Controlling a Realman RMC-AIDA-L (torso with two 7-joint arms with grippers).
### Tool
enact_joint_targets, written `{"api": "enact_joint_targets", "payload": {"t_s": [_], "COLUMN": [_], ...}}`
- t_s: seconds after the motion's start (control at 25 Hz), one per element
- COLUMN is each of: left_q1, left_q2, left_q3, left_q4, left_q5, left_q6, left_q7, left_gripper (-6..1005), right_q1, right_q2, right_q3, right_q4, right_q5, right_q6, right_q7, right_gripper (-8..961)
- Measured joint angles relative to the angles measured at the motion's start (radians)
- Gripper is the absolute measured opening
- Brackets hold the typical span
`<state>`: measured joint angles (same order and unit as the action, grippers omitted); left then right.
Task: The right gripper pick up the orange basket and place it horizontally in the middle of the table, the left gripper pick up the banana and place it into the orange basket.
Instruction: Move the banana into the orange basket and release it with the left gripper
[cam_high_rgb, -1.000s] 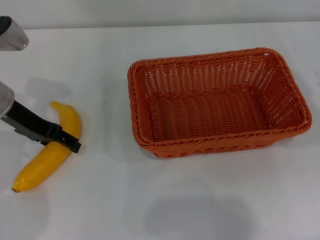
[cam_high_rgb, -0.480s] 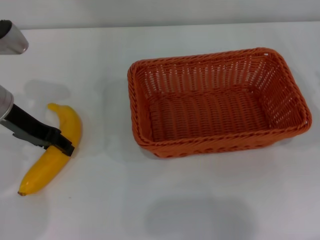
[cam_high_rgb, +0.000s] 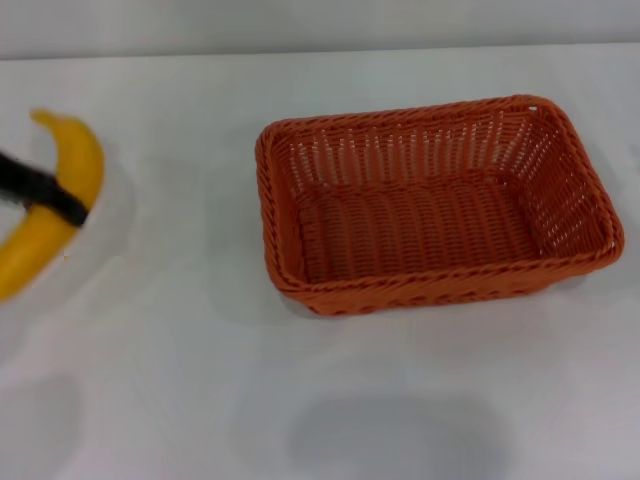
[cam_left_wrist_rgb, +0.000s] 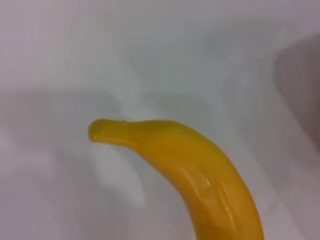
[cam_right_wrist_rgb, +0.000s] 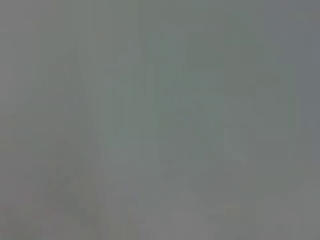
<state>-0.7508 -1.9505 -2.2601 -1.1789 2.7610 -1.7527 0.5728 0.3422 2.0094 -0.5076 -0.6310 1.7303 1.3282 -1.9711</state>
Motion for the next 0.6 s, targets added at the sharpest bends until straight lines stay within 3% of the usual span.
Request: {"api": "enact_joint_targets", "payload": {"t_s": [0.16, 0.24, 0.48, 0.6], "left_q1": [-0.076, -0.135, -0.271, -0.327], "left_q2": [0.013, 0.006, -0.031, -0.06], "left_q3": [0.008, 0.016, 0.139, 0.21], "left_q4": [-0.071, -0.072, -0.064, -0.036], "left_q5": [-0.045, -0.058, -0.08, -0.103], "left_q6": [-0.099, -0.128, -0.13, -0.112], "left_q7": [0.028, 0.058, 0.093, 0.105], "left_gripper": [508, 514, 531, 540], "right_q1": [0.003, 0.005, 0.013, 0.021], "right_q2": [0.0, 0.0, 0.0, 0.0], "right_q3": [-0.001, -0.004, -0.011, -0.011], "right_q4": [0.0, 0.0, 0.0, 0.0], "right_q5": [0.014, 0.019, 0.024, 0.024], "right_q6": [0.008, 0.012, 0.026, 0.035], "right_q7": [0.0, 0.0, 0.0, 0.0], "right_gripper": [879, 878, 878, 877]}}
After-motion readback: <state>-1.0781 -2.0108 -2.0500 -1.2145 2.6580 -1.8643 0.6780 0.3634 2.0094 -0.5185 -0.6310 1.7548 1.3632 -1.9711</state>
